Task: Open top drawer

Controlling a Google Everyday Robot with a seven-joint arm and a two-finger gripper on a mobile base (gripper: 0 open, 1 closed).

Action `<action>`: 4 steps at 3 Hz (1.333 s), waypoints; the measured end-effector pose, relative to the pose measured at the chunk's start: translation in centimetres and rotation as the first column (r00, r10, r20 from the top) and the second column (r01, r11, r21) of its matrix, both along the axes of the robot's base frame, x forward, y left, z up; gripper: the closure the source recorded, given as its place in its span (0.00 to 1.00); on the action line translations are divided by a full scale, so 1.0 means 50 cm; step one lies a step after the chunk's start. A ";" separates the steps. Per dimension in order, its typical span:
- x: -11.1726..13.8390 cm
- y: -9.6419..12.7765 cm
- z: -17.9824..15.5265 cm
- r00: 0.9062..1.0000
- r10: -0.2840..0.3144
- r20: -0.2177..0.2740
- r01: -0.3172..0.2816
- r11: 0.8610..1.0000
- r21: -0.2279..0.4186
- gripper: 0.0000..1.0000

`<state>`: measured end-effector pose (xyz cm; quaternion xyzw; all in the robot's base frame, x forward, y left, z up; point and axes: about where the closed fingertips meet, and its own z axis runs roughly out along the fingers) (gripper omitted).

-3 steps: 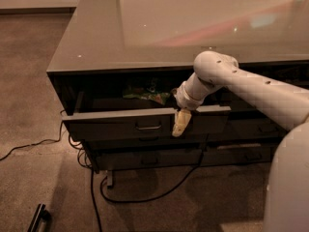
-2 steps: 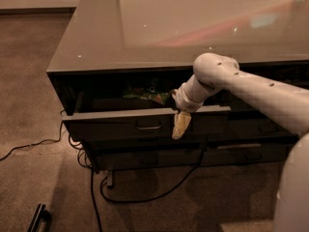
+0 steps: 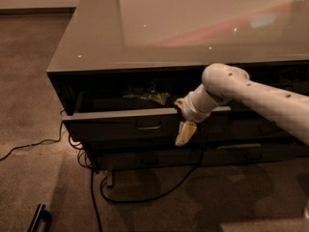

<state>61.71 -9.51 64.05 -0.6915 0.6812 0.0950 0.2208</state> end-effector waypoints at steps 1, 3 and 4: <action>-0.031 -0.022 -0.007 1.000 -0.022 0.002 0.022 1.000 -0.003 0.37; -0.075 -0.045 0.004 0.999 -0.048 0.019 0.049 0.999 -0.018 0.84; -0.075 -0.045 0.004 0.999 -0.048 0.019 0.049 0.999 -0.018 0.81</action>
Offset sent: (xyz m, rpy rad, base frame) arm -0.0598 -0.0371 0.0061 -0.0412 -0.0408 -0.0799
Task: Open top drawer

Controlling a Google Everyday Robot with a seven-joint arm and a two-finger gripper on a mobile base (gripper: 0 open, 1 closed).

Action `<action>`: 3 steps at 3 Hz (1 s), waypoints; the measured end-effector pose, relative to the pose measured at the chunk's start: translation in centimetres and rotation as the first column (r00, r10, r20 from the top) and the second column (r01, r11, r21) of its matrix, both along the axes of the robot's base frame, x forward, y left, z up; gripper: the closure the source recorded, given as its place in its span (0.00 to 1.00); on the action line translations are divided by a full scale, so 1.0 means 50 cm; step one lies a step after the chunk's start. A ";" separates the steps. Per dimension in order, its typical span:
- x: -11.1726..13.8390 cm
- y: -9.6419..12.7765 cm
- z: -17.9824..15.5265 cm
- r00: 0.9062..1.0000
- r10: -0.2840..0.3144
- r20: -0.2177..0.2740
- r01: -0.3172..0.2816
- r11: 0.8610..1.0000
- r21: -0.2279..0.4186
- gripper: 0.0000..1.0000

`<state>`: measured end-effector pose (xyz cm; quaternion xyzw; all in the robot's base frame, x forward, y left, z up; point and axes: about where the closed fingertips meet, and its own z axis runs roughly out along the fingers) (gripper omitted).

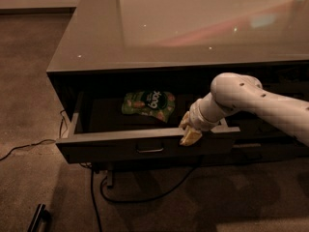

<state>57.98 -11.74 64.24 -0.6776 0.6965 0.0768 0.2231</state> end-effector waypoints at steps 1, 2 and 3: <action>0.000 0.000 0.000 1.000 0.000 0.000 0.000 1.000 0.000 0.58; 0.000 0.000 0.000 1.000 0.000 0.000 0.000 1.000 0.000 0.34; 0.011 0.003 -0.004 1.000 0.007 0.000 -0.007 1.000 0.021 0.11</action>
Offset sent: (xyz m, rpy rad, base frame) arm 0.0000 0.0000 0.0000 0.0000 0.0000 0.0000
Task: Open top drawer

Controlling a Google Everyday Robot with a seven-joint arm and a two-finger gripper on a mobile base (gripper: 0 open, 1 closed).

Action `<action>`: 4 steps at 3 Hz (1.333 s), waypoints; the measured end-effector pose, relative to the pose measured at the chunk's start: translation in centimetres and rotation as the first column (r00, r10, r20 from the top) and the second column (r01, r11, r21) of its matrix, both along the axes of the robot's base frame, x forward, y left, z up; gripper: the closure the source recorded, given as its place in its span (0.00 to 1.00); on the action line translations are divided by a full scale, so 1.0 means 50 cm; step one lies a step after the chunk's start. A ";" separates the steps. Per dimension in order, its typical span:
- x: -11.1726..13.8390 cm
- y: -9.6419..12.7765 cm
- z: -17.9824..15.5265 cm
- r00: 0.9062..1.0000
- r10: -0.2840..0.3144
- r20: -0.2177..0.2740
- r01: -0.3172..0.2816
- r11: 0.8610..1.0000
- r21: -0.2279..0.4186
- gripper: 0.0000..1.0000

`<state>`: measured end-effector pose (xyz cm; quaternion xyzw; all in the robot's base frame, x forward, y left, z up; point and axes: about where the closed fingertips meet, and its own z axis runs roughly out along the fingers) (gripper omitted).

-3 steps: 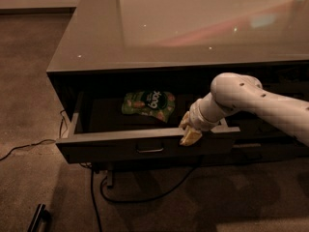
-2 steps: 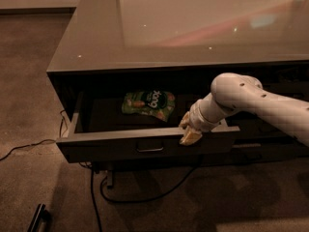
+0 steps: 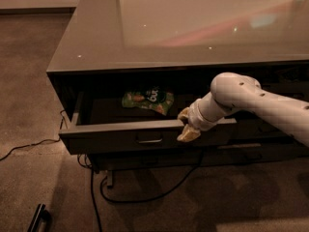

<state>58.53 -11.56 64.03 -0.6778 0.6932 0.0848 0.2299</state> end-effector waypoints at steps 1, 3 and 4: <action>0.002 0.009 -0.008 1.000 0.030 -0.003 -0.030 0.999 0.020 0.00; -0.020 -0.003 -0.010 1.000 0.025 0.015 -0.026 0.999 0.022 0.00; -0.044 -0.007 -0.007 0.999 0.027 0.034 -0.027 1.000 -0.007 0.19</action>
Offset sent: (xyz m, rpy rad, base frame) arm -0.0095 -0.0054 -0.0005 0.0284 -0.0258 0.0249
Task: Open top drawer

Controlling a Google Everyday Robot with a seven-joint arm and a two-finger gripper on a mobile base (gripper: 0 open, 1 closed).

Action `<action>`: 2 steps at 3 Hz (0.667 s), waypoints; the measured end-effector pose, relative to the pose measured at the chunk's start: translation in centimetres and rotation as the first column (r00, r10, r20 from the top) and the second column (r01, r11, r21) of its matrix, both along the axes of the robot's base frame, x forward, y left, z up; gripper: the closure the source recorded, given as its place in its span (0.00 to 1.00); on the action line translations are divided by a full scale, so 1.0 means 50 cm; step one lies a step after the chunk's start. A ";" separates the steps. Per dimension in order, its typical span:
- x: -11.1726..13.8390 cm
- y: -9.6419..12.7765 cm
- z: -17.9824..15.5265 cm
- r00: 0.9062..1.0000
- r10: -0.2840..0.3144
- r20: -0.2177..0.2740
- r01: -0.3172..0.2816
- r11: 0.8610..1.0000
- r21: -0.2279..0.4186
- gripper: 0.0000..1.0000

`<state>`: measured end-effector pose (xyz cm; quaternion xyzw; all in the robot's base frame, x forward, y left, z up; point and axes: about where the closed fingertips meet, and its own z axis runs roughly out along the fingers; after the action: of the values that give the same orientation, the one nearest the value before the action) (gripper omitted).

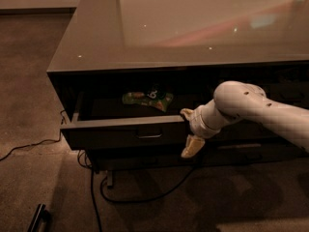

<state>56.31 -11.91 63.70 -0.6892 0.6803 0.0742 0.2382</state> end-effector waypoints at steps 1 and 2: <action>-0.033 -0.007 0.002 1.000 0.000 0.014 0.000 0.999 -0.033 0.42; -0.058 -0.020 0.007 1.000 -0.018 0.016 0.019 0.999 -0.034 0.81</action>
Offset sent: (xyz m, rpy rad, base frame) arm -0.0688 -0.0417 -0.0081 -0.0377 -0.0201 -0.0947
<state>53.41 -12.92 64.02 -0.6875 0.6859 0.0549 0.2322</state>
